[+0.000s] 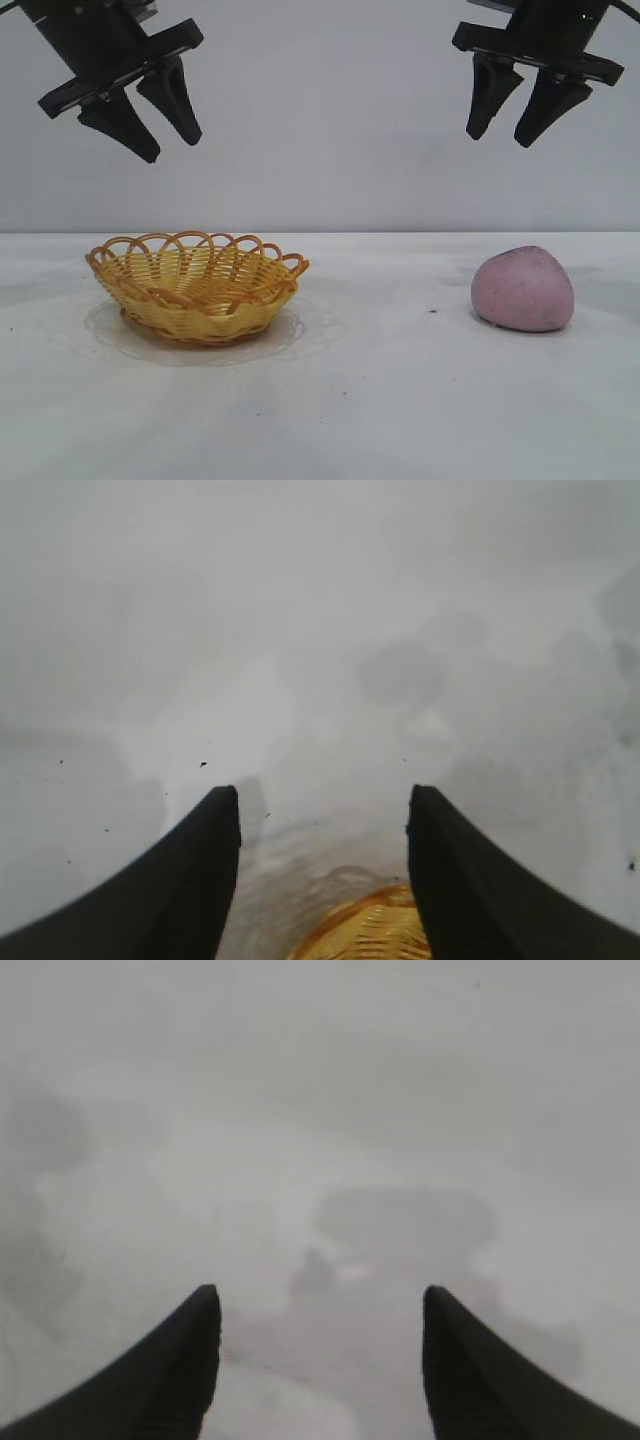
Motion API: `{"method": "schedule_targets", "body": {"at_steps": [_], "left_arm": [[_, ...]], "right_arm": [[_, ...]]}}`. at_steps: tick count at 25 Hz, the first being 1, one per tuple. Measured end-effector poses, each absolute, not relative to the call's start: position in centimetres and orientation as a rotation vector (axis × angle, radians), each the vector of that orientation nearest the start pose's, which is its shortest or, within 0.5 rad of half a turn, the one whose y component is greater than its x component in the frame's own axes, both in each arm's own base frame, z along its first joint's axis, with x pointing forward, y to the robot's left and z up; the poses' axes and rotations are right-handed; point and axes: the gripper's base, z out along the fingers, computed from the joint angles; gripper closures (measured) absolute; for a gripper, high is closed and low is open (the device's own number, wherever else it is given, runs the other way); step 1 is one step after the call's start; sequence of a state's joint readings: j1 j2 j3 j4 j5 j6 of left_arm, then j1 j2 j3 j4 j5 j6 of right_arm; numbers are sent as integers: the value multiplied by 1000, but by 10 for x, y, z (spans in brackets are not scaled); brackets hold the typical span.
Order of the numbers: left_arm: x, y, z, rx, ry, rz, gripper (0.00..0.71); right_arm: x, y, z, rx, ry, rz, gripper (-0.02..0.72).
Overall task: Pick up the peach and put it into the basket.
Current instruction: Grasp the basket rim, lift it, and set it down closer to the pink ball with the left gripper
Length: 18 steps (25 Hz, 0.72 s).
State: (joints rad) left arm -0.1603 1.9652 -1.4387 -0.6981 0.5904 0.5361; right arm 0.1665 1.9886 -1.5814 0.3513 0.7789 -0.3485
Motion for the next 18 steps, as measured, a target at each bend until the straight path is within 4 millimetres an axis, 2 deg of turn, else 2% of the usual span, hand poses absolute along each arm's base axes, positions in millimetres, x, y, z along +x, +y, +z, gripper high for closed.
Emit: {"method": "schedule_targets", "body": {"at_steps": [14, 18], "left_arm": [[422, -101, 214, 265, 2471, -555, 373], [419, -101, 212, 312, 2500, -543, 373]], "right_arm": [[428, 94, 230, -423, 2594, 347, 280], [428, 94, 230, -424, 2594, 347, 280]]}}
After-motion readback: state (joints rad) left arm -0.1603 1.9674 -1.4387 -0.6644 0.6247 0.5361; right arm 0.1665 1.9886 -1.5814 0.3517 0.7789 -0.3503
